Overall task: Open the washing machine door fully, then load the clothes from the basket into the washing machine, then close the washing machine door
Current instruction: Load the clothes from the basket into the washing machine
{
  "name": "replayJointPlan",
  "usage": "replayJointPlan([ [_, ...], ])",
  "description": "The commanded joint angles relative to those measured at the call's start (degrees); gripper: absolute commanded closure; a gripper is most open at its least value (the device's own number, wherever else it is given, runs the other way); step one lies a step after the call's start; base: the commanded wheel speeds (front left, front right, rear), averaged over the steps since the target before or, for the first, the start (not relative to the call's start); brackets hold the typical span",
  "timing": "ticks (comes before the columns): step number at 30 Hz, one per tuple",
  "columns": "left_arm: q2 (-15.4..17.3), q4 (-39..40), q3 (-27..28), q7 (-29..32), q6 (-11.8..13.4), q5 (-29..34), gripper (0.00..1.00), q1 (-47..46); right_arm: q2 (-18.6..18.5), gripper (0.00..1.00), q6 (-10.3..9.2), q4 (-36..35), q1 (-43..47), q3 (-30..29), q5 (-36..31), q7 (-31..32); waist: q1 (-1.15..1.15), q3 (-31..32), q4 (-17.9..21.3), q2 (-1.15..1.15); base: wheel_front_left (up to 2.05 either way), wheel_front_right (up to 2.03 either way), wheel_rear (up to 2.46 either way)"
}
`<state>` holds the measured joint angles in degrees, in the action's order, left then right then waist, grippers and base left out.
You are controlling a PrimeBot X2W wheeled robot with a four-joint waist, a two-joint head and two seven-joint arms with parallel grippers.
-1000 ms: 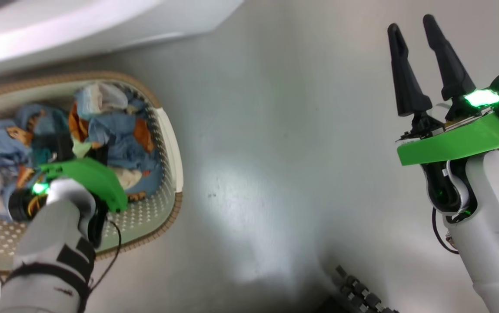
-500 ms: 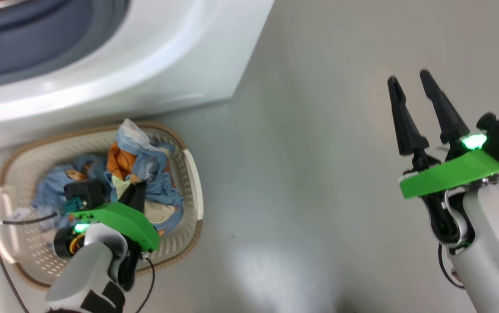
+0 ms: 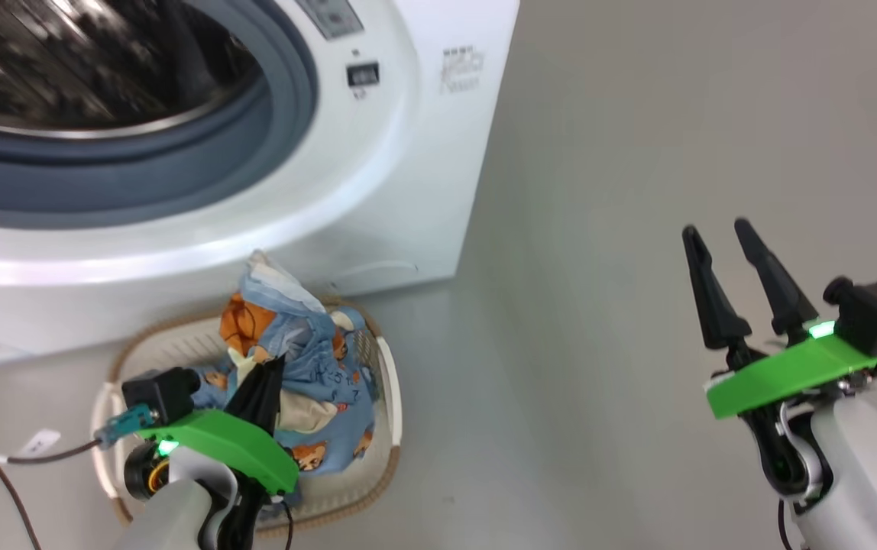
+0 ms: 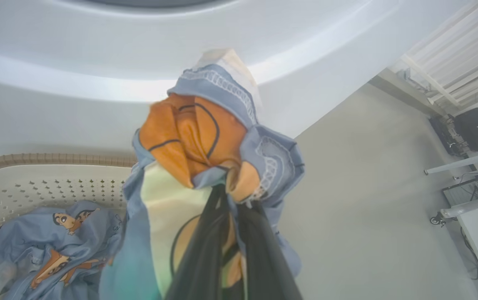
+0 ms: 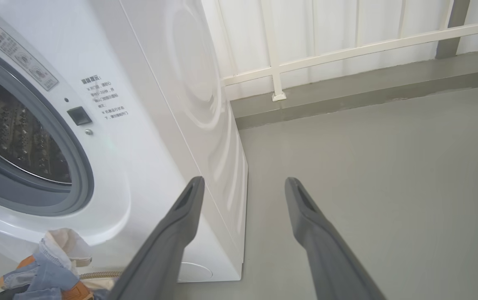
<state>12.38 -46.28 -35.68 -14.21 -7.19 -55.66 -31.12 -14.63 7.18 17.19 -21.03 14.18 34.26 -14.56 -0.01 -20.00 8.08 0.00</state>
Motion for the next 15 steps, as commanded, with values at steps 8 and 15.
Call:
replayJointPlan([
  [8,2.07,13.12,9.44,-0.78,-0.29,4.63,1.00,6.71,-0.90,0.00,0.31,0.03,5.52,-0.10,-0.25,-0.44,0.01,11.42,-4.10,0.00,0.00,0.00,0.00],
  [15,1.37,20.30,15.50,-0.78,0.24,10.56,1.00,11.80,-1.01,0.00,0.31,0.45,7.77,-0.14,-0.39,-0.44,0.01,15.14,-4.92,0.00,0.00,0.00,0.00],
])
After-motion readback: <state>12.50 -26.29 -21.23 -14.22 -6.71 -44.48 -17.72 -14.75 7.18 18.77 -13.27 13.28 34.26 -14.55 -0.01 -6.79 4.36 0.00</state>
